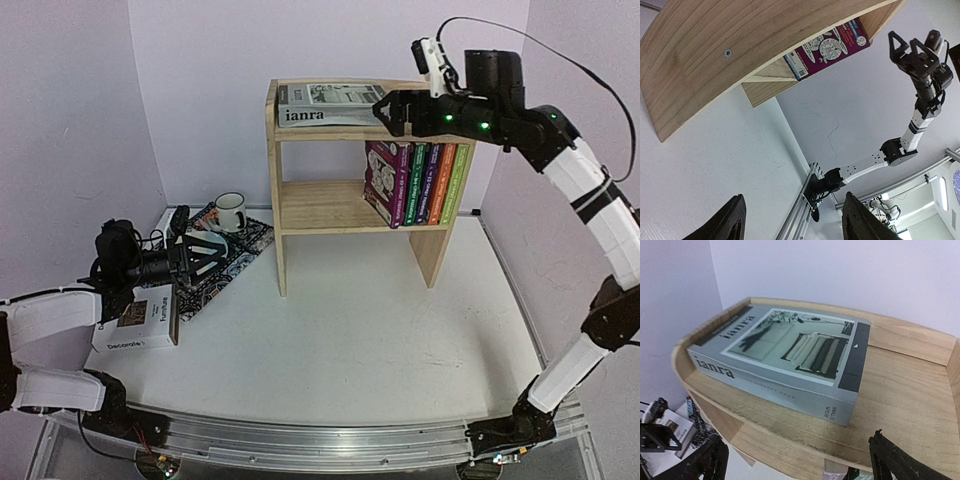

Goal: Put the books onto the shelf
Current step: Adjust the book on the shelf, then pick up the book at the corner of the board.

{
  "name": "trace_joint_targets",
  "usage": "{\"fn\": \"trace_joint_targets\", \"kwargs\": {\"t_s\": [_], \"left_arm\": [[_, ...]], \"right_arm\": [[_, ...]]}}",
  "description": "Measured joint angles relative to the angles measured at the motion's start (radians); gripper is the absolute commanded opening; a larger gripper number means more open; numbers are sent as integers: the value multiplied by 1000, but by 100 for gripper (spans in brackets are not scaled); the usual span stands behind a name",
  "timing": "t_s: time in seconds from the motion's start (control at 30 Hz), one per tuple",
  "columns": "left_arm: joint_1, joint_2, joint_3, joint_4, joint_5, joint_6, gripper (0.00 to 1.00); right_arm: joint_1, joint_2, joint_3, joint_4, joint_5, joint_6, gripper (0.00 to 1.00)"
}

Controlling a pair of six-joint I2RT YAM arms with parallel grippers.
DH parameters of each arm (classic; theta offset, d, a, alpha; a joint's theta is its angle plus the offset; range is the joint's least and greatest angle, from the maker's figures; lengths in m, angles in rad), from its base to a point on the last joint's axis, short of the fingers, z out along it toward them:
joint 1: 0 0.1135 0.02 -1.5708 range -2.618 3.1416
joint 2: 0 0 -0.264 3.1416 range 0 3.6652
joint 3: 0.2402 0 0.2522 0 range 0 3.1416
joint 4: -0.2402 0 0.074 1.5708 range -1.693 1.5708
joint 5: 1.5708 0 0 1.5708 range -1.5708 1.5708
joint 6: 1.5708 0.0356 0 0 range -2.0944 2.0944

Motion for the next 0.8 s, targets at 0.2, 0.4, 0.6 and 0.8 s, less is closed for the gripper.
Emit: {"fn": "trace_joint_targets", "kwargs": {"t_s": [0.2, 0.4, 0.6, 0.8], "left_arm": [[0, -10, -8, -8, -11, 3, 67], [0, -34, -22, -21, -22, 19, 67], [0, -34, -36, -44, -33, 21, 67], [-3, -9, -44, -158, -121, 67, 68]], "right_arm": [[0, -188, -174, 7, -115, 42, 98], [0, -339, -454, -2, -222, 77, 98], [0, -477, -741, 20, -316, 150, 98], [1, -553, -1033, 154, -420, 287, 98]]}}
